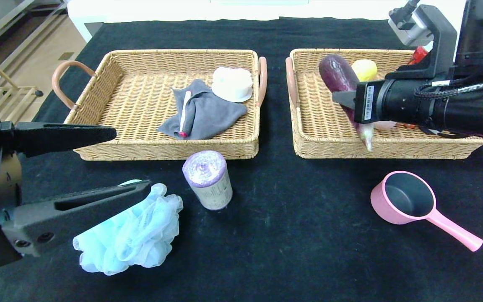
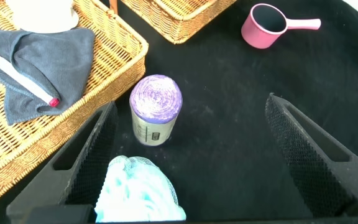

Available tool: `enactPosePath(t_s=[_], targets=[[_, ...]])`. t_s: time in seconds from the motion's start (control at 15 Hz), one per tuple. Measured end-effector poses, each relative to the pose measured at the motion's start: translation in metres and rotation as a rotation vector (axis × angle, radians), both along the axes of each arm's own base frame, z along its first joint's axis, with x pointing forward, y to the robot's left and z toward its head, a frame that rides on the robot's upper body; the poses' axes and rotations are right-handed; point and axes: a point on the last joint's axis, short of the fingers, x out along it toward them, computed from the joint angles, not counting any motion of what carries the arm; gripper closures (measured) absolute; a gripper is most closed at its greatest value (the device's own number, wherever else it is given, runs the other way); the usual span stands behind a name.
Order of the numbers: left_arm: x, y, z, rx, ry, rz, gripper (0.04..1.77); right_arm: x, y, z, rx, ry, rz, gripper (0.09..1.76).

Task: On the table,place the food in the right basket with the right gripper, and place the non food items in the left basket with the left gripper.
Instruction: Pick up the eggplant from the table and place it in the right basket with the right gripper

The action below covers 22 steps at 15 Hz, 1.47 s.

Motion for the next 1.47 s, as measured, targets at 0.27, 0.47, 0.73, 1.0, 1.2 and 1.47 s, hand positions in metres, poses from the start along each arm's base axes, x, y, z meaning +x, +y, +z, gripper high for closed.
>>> enactPosePath(t_s=[0.27, 0.47, 0.73, 1.0, 1.2, 1.47], targets=[[0.0, 0.0, 0.0, 0.0, 0.001, 0.0, 0.09, 0.027, -0.016, 0.006, 0.012, -0.024, -0.084, 1.1], [0.0, 0.0, 0.0, 0.0, 0.001, 0.0, 0.09, 0.046, -0.025, 0.009, 0.022, -0.043, -0.129, 1.1], [0.0, 0.0, 0.0, 0.001, 0.001, -0.001, 0.09, 0.067, -0.03, 0.004, 0.027, -0.052, -0.158, 1.1], [0.0, 0.0, 0.0, 0.001, 0.0, 0.0, 0.09, 0.076, -0.029, -0.002, 0.026, -0.053, -0.164, 0.95], [0.0, 0.0, 0.0, 0.001, 0.0, 0.0, 0.09, 0.078, -0.029, -0.003, 0.026, -0.051, -0.164, 0.69], [0.0, 0.0, -0.001, 0.002, 0.002, 0.0, 0.09, 0.078, -0.029, -0.004, 0.023, -0.044, -0.168, 0.47]])
